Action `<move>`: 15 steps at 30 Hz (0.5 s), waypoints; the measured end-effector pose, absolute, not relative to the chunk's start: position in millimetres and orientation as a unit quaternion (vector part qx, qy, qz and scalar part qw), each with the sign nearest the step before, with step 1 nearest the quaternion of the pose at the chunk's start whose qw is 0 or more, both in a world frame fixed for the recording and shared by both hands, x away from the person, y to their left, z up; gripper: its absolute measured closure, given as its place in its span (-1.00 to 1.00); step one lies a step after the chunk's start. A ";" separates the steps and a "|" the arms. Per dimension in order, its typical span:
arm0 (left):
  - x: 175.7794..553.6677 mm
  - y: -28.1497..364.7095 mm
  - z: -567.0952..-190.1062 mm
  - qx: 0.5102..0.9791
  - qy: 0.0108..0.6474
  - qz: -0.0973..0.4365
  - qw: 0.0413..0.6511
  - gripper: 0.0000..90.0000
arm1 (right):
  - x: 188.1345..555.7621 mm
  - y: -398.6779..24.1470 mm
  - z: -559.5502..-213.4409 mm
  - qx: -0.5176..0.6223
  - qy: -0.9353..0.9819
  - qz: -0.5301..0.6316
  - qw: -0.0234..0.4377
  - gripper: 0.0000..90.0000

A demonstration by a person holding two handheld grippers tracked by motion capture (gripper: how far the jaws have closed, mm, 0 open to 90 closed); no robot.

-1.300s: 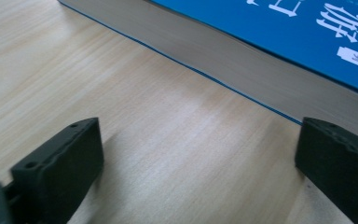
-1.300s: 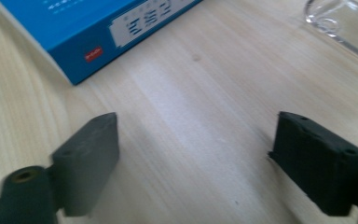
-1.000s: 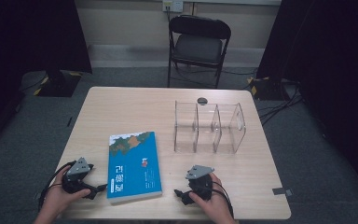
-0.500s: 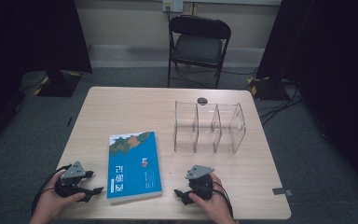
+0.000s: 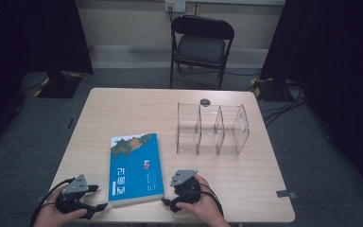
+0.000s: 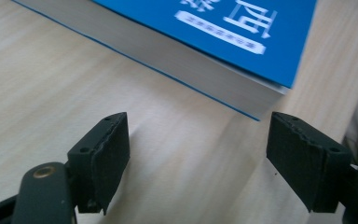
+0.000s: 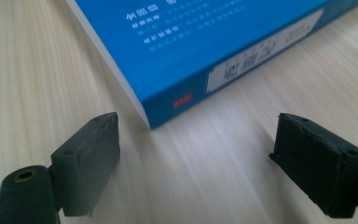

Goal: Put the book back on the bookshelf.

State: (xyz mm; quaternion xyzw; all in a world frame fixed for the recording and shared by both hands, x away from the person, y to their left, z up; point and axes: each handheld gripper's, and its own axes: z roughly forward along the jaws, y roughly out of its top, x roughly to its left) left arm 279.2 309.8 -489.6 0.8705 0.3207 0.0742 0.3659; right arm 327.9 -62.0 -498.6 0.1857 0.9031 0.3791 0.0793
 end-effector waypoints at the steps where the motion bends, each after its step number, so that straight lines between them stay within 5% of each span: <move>1: 278.0 308.4 -489.4 0.874 0.316 0.076 0.361 -0.53 | 329.7 -57.6 -499.6 0.186 0.901 0.384 0.080 -0.69; 15: 275.1 283.9 -494.9 0.873 0.320 0.099 0.355 -0.70 | 335.9 -48.3 -500.3 0.185 0.900 0.387 0.079 -0.72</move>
